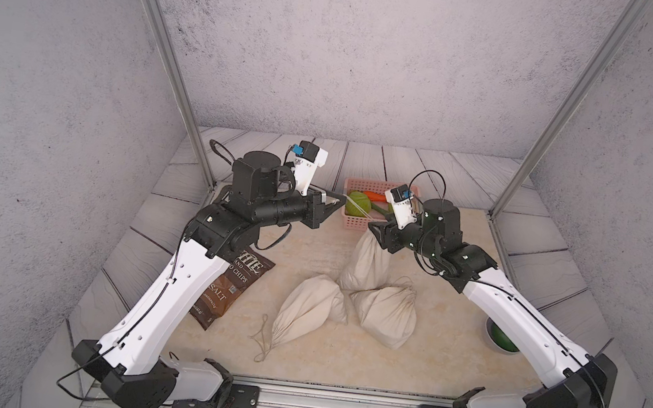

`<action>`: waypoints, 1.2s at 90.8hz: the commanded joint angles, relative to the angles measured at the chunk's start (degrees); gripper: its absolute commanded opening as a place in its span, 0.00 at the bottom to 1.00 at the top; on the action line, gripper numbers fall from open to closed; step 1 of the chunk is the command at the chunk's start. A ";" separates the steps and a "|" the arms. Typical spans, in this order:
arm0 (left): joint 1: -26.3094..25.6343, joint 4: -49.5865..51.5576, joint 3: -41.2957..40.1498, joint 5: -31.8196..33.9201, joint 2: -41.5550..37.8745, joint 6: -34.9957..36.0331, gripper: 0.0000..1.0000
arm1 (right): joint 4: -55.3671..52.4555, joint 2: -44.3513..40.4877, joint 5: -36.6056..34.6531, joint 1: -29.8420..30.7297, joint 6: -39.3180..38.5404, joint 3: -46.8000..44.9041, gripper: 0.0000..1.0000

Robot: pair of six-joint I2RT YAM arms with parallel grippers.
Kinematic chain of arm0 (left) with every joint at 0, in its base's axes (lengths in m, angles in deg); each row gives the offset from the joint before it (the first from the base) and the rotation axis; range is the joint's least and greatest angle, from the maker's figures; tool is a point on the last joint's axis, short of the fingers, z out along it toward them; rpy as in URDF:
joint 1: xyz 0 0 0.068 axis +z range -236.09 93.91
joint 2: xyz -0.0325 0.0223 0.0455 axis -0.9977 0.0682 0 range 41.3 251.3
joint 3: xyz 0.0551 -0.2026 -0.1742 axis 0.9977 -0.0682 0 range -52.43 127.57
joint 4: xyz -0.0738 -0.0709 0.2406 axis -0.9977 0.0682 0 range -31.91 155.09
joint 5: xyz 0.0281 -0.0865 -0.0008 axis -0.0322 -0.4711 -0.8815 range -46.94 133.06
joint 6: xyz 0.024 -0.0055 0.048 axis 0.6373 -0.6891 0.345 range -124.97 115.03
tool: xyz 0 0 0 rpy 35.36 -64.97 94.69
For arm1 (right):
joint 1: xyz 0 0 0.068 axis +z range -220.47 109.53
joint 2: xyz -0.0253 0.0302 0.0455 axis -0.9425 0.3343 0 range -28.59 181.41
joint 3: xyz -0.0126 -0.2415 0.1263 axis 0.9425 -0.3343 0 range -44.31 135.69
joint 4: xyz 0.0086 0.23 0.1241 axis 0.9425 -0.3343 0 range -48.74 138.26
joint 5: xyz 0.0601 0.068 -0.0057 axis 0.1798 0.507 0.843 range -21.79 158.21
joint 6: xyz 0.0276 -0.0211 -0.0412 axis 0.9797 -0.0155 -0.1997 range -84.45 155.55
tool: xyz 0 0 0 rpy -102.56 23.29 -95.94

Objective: Close the soil bag
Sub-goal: Frap the soil bag at the center of the board.

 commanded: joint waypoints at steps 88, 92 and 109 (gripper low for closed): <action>17.63 4.93 9.51 0.14 -11.43 -0.23 0.00 | -15.38 7.94 -46.56 -15.87 -9.88 3.94 0.12; 18.02 5.16 9.79 0.30 -11.58 -0.22 0.00 | -13.49 6.66 -46.58 -16.35 -10.75 3.51 0.15; 20.37 3.74 1.29 2.11 -14.30 -0.49 0.00 | -11.70 7.53 -44.53 -18.00 -9.28 -1.50 0.17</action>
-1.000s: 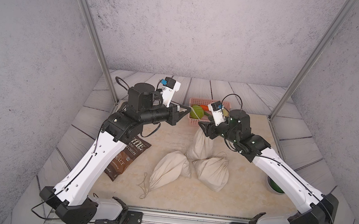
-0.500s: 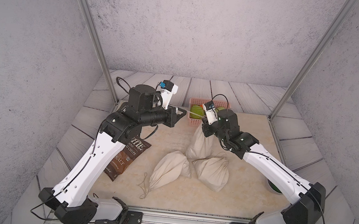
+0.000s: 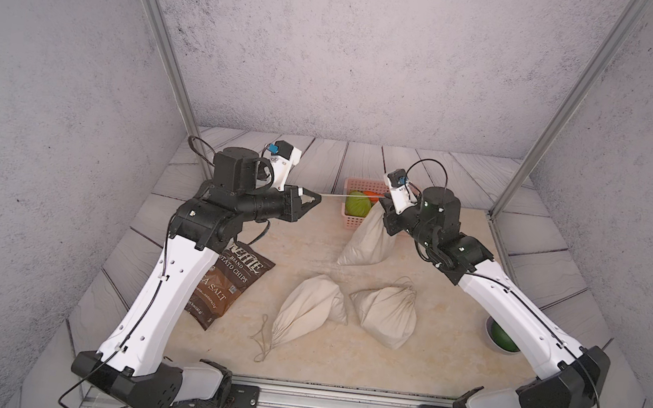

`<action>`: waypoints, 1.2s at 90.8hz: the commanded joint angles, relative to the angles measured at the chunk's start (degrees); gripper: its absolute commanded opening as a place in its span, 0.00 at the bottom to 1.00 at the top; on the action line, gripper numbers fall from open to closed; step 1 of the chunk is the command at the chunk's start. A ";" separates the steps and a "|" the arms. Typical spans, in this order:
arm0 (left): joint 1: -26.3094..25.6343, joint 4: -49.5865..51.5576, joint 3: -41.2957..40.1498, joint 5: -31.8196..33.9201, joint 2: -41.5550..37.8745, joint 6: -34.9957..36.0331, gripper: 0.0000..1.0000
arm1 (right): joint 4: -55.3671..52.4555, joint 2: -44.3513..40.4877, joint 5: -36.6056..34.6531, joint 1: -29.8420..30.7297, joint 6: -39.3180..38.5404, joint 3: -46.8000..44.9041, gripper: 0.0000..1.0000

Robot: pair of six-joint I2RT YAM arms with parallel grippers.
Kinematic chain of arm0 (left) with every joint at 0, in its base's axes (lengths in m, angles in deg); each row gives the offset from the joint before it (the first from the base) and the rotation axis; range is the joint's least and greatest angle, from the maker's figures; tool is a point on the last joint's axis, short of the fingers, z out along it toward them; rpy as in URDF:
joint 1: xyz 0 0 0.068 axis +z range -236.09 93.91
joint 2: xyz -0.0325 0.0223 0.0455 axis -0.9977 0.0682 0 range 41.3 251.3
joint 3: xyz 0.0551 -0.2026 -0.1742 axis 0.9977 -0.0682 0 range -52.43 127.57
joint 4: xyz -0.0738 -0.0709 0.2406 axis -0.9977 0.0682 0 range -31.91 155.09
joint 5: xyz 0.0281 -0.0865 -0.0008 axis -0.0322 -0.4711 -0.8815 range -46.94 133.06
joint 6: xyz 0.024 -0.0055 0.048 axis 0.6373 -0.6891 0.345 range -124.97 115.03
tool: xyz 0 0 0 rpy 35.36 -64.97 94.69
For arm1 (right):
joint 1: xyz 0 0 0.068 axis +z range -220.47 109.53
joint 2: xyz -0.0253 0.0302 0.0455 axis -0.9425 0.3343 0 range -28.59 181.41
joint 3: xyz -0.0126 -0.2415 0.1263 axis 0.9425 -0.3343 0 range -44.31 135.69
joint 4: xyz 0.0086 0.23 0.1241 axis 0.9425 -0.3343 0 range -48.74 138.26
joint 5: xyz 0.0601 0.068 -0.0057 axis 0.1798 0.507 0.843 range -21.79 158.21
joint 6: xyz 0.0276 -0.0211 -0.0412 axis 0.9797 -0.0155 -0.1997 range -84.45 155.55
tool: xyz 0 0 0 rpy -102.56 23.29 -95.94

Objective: Close the soil bag
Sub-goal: Frap the soil bag at the center of the board, then place the soil bag at the center of the board.

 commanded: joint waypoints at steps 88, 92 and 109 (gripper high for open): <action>13.69 -34.06 -63.45 13.94 -12.22 -19.85 0.00 | -3.85 -7.43 20.89 -15.00 22.72 -30.57 0.28; 13.68 -34.42 -63.33 14.06 -11.80 -19.96 0.00 | -3.37 -9.59 21.14 -15.15 22.65 -30.69 0.36; 13.89 -34.32 -61.55 20.95 -13.91 -19.47 0.35 | -3.22 -19.77 13.45 -17.49 20.64 -31.19 0.79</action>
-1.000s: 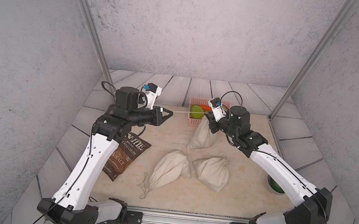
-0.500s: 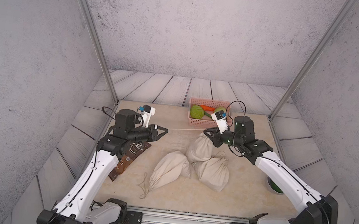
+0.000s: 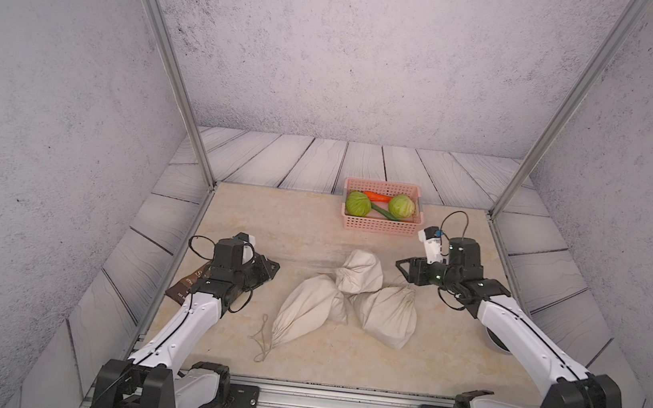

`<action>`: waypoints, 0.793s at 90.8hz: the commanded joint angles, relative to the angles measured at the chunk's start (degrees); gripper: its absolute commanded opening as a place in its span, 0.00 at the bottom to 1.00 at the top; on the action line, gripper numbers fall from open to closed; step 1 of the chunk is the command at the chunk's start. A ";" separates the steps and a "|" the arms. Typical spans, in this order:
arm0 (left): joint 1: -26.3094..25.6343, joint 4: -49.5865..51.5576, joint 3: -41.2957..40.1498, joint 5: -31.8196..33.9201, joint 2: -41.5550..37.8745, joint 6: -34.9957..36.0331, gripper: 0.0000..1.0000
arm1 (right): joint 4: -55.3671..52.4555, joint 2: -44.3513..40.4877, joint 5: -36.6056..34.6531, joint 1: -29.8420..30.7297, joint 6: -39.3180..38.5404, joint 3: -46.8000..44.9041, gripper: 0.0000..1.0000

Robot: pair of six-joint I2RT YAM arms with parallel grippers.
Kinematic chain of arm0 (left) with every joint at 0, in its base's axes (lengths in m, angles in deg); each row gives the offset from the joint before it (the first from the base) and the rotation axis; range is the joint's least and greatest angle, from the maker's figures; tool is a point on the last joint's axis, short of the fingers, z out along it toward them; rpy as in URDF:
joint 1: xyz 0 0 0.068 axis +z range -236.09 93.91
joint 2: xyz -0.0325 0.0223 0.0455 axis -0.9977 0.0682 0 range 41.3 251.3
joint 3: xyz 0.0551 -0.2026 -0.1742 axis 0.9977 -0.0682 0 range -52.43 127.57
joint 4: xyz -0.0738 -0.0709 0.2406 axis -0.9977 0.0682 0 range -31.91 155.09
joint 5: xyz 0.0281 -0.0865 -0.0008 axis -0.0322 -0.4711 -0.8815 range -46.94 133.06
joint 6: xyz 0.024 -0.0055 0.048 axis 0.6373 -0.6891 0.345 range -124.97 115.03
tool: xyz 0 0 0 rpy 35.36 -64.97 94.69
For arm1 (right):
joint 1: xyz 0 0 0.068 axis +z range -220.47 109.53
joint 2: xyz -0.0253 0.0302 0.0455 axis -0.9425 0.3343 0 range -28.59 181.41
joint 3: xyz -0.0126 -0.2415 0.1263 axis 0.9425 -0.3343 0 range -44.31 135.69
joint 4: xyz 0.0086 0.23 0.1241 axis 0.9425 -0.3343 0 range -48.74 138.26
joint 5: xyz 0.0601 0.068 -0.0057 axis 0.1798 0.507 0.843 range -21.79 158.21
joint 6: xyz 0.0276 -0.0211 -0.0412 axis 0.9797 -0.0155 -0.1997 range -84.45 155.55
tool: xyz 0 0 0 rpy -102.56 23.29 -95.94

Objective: Close the soil bag
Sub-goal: Place the soil bag at the center of the board, then reset both arms

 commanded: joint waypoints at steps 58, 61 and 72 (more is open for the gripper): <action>0.46 -21.52 -4.46 53.36 2.03 30.19 0.99 | 42.37 12.13 -42.87 -13.26 -3.67 -21.75 0.99; 0.43 -24.94 -5.73 52.72 2.89 31.94 0.99 | 46.70 12.83 -41.95 -13.30 -3.56 -23.47 0.99; 0.47 -33.82 -8.92 47.92 7.86 37.55 0.98 | 58.08 17.92 -34.62 -13.54 -5.17 -27.73 0.99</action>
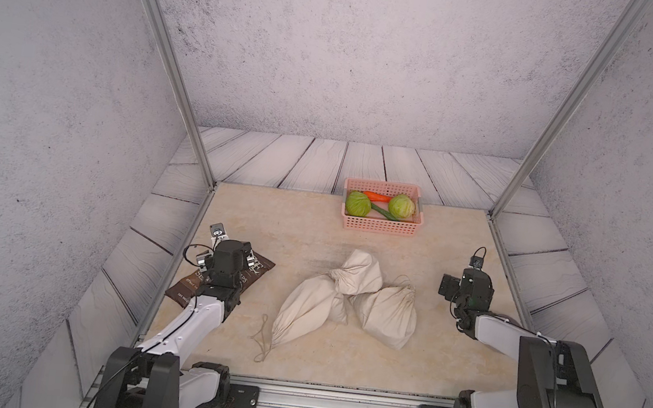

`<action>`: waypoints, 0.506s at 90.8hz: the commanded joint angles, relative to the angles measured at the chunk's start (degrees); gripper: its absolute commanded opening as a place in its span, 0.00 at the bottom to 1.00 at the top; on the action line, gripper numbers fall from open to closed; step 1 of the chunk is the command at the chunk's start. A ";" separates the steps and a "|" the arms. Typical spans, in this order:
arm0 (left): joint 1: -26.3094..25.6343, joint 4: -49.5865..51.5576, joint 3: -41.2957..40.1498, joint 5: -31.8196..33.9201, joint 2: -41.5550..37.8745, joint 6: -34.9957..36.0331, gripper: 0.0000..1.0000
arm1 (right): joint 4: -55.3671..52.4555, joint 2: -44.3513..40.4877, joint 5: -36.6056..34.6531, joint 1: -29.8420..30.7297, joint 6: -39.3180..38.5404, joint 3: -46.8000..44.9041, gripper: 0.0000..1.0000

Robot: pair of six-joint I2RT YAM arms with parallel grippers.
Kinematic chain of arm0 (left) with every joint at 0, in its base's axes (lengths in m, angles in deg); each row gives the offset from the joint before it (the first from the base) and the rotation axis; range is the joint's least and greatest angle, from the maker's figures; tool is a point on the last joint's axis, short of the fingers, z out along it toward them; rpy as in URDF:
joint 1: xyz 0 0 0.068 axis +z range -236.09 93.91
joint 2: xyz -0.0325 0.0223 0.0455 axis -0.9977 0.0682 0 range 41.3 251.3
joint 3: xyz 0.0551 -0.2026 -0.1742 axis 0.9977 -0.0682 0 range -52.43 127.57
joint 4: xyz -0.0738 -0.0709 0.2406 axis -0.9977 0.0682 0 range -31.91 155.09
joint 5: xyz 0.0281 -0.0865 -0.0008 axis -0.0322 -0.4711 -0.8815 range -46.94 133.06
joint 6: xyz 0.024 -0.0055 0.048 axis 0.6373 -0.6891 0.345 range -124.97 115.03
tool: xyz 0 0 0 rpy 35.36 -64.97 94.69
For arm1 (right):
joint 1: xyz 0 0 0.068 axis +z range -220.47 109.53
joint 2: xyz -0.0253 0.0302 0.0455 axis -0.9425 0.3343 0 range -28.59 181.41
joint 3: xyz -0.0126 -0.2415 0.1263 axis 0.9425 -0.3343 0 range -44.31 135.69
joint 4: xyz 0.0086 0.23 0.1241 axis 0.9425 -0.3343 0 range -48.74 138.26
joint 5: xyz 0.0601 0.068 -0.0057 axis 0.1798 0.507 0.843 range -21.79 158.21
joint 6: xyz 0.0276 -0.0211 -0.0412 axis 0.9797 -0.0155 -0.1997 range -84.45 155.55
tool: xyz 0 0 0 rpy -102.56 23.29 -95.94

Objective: Close the soil bag
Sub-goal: Reset both arms

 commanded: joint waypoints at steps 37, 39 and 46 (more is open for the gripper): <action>0.49 -46.30 -12.79 -23.65 19.67 19.25 0.98 | 15.56 5.57 10.78 -0.29 -4.74 -0.19 0.99; 0.60 -48.91 -12.59 -23.41 21.40 19.09 0.99 | 16.36 5.83 10.76 -0.31 -4.75 -0.34 0.99; 1.81 -44.53 -9.92 -22.92 22.56 17.75 0.98 | 15.35 5.87 10.89 -0.29 -4.76 -0.18 0.99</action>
